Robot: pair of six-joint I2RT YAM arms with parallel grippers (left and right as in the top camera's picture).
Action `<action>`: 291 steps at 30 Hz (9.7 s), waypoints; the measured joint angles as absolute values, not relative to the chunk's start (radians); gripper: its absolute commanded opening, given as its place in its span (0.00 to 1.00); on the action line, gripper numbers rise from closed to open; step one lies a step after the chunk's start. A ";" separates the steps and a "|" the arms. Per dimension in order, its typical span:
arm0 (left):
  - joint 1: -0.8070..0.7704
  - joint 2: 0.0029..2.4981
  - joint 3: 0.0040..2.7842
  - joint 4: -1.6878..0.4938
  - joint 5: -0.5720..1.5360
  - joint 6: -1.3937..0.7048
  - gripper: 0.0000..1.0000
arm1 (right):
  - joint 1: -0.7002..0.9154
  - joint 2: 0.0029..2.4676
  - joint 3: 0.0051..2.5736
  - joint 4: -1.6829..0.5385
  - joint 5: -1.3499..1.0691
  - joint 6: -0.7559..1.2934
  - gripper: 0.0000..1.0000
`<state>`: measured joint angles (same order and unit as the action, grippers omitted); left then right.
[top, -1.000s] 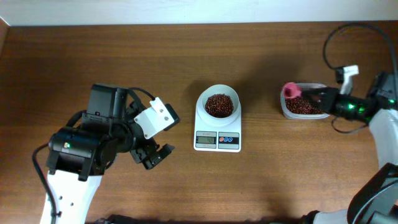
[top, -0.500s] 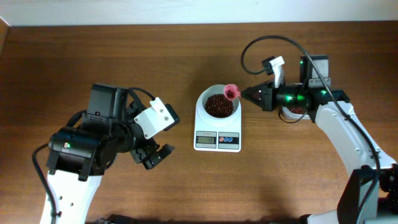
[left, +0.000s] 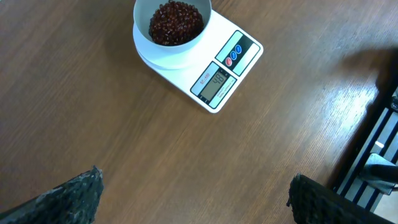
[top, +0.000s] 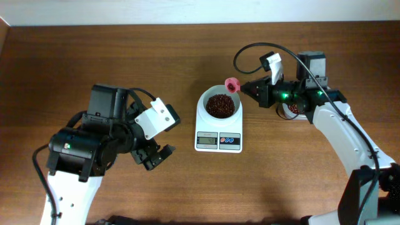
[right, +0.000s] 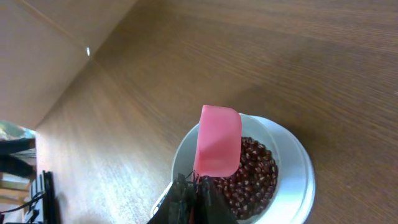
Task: Scoop and weigh 50g on scale
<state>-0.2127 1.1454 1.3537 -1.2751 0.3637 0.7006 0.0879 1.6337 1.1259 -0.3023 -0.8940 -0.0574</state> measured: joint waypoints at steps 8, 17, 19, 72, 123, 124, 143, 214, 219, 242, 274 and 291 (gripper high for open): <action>-0.213 1.146 1.354 -1.275 0.364 0.701 0.99 | 0.088 1.634 1.126 -0.306 -0.911 -0.060 0.04; -0.213 1.145 1.354 -1.275 0.364 0.701 0.99 | 0.088 1.634 1.126 -0.318 -0.911 -0.059 0.04; -0.213 1.145 1.354 -1.275 0.364 0.701 0.99 | 0.088 1.634 1.126 -0.318 -0.911 -0.060 0.04; -0.213 1.145 1.354 -1.275 0.364 0.701 0.99 | -0.405 1.522 1.128 -0.685 -0.554 -0.166 0.04; -0.212 1.145 1.354 -1.275 0.364 0.701 0.99 | 0.026 0.808 1.172 -1.448 -0.047 0.558 0.04; -0.212 1.145 1.354 -1.275 0.364 0.701 0.99 | 0.026 0.808 1.172 -1.448 -0.047 0.558 0.04; -0.212 1.145 1.354 -1.275 0.364 0.701 0.99 | 0.026 0.609 1.056 -1.428 -0.047 0.569 0.04; -0.212 1.145 1.353 -1.275 0.364 0.701 0.99 | 0.027 0.015 0.447 -1.053 -0.081 0.941 0.04; -0.212 1.146 1.353 -1.275 0.364 0.701 0.99 | 0.027 0.016 0.274 -0.834 -0.097 0.976 0.11; -0.212 1.145 1.353 -1.275 0.364 0.701 0.99 | 0.027 0.235 0.183 -0.769 -0.028 1.072 0.47; -0.212 1.146 1.353 -1.275 0.364 0.701 0.99 | 0.027 0.342 0.170 -0.484 -0.221 0.638 0.99; -0.212 1.146 1.353 -1.275 0.364 0.701 0.99 | 0.027 0.342 0.170 -0.381 -0.313 0.465 0.99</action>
